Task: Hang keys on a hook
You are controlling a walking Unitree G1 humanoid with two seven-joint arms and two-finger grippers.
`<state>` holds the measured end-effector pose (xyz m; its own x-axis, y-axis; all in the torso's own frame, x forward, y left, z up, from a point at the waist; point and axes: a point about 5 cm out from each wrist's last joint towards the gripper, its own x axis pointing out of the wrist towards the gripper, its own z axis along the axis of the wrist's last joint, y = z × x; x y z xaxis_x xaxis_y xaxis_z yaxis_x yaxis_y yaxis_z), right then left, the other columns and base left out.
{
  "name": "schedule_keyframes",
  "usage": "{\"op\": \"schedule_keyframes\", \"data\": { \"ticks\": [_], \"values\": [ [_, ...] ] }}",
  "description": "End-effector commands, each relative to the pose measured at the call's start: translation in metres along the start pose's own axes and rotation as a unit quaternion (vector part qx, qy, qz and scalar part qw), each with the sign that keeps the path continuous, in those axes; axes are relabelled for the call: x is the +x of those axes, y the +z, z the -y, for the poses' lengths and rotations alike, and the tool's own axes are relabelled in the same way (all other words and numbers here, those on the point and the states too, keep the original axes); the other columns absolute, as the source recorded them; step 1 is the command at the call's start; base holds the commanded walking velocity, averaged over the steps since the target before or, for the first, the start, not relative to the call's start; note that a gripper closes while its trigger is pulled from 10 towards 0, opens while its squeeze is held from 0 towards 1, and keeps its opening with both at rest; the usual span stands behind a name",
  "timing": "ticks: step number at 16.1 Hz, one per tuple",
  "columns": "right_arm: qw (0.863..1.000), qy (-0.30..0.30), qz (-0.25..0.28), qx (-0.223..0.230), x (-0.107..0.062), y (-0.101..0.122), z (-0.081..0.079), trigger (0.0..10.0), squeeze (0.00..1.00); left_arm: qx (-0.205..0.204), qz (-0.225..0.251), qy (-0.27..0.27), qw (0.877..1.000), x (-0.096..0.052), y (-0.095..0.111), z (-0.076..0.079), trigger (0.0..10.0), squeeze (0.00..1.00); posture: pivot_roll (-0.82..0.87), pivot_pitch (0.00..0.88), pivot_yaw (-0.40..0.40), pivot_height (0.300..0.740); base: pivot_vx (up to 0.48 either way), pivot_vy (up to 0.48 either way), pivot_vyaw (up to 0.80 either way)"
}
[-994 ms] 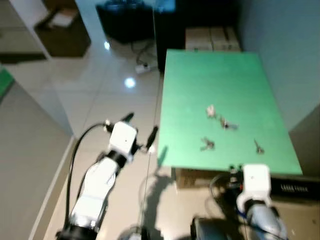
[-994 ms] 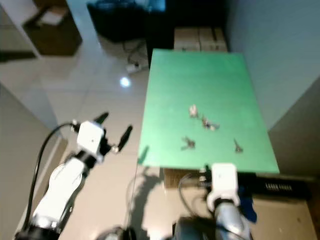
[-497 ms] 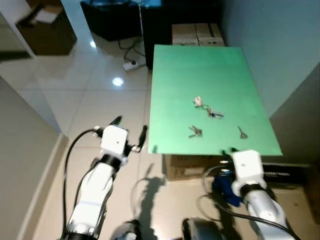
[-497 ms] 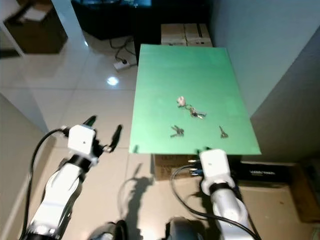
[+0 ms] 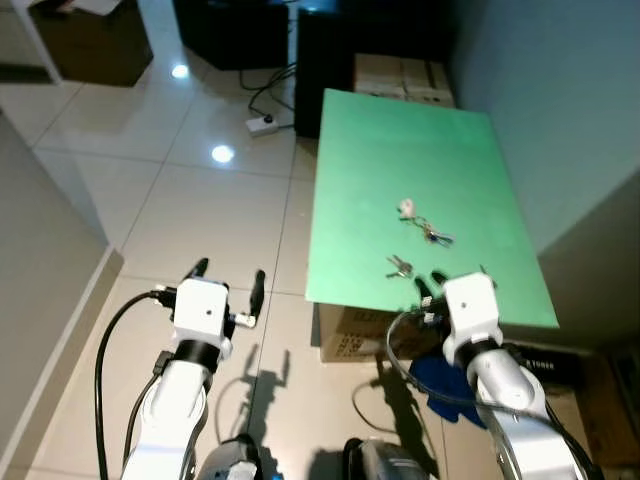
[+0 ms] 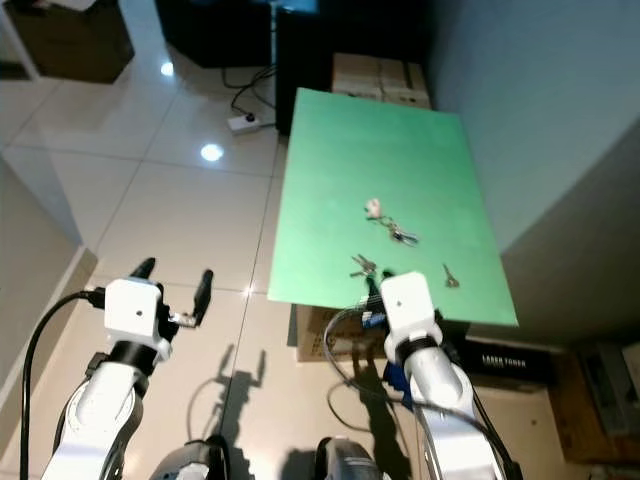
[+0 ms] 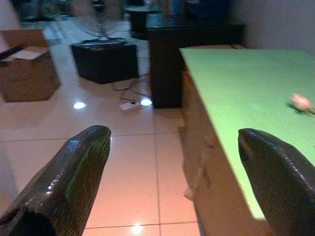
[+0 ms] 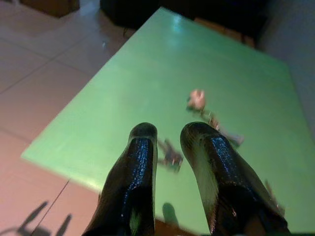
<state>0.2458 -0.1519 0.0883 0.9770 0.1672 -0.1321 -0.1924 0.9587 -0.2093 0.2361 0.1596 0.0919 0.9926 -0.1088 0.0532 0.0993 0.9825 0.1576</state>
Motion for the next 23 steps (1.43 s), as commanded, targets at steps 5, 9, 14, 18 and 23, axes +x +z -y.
{"op": "schedule_keyframes", "data": {
  "ticks": [5,9,14,18,23],
  "values": [
    [0.999,-0.039,-0.006,0.021,-0.004,-0.008,0.015,10.0,0.0,0.013,0.021,-0.021,0.999,0.007,0.01,0.002,10.0,0.0,-0.11,0.133,-0.061,0.74,0.0,0.0,0.0],
    [0.998,-0.046,-0.013,0.036,-0.011,-0.014,0.012,10.0,0.0,0.009,0.029,-0.045,0.999,0.008,0.012,0.006,10.0,0.0,-0.12,0.142,-0.044,0.74,0.432,0.0,0.0],
    [0.998,-0.055,-0.015,0.037,-0.015,-0.015,0.015,10.0,0.0,0.005,0.03,-0.056,0.998,0.011,0.013,0.008,10.0,0.0,-0.13,0.147,-0.039,0.74,0.461,0.0,0.0],
    [0.998,-0.056,-0.015,0.036,-0.016,-0.014,0.014,10.0,0.0,0.003,0.03,-0.059,0.998,0.011,0.012,0.009,10.0,0.0,-0.13,0.15,-0.036,0.74,0.461,0.0,0.0],
    [0.997,-0.06,-0.028,0.049,-0.022,-0.019,0.014,10.0,0.0,0.018,0.029,-0.076,0.997,0.012,0.01,0.013,10.0,0.0,-0.13,0.161,-0.023,0.74,0.092,0.0,-0.32]
  ]
}}
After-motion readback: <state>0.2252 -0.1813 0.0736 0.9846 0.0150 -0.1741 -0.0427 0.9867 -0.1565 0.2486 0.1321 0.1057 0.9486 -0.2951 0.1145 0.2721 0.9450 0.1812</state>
